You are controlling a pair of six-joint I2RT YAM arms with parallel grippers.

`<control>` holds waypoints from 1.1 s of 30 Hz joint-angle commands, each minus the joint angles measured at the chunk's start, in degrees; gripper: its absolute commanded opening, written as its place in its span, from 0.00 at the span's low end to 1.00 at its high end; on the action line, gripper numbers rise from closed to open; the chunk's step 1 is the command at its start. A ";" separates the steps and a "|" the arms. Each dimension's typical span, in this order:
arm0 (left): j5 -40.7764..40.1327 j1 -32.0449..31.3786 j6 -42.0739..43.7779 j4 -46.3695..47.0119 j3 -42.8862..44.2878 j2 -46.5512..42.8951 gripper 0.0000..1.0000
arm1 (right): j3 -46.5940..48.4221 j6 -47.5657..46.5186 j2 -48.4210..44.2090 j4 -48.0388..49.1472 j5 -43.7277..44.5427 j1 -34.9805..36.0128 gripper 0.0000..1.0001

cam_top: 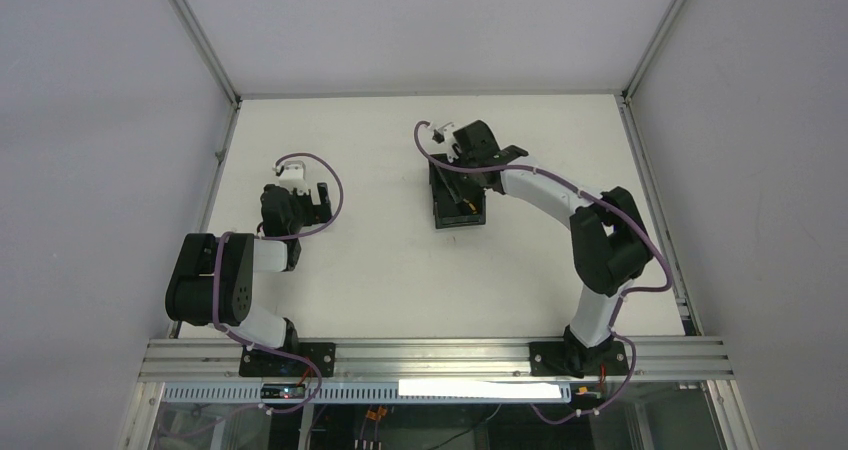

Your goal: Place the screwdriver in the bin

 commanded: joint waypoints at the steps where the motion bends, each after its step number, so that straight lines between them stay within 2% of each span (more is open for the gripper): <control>1: 0.22 0.01 -0.06 1.57 -0.05 -1.22 0.99 | 3.41 4.61 -8.13 1.94 3.85 0.79 0.53; 7: 0.26 0.01 -0.06 1.61 -0.05 -1.22 0.99 | 1.81 10.21 -15.97 -0.47 12.86 -1.32 0.86; 8: 0.22 0.01 -0.06 1.57 -0.05 -1.18 0.99 | 1.15 11.48 -17.16 -1.00 13.07 -2.60 0.96; 9: 0.21 0.01 -0.10 1.58 -0.05 -1.17 0.99 | 0.53 12.63 -18.25 -1.62 13.32 -4.17 0.99; 17: 0.20 0.01 -0.06 1.58 -0.03 -1.19 0.99 | -6.26 20.30 -23.42 -6.58 9.24 -25.06 0.99; 20: 0.25 0.01 -0.06 1.57 -0.05 -1.17 0.99 | -7.61 20.81 -23.30 -8.14 11.30 -30.72 0.99; 25: 0.21 0.01 -0.06 1.57 -0.05 -1.19 0.99 | -9.64 21.16 -22.70 -8.06 13.21 -35.81 0.99; 33: 0.21 0.01 -0.06 1.57 -0.05 -1.19 0.99 | -10.19 20.90 -22.63 -7.00 12.57 -37.16 0.99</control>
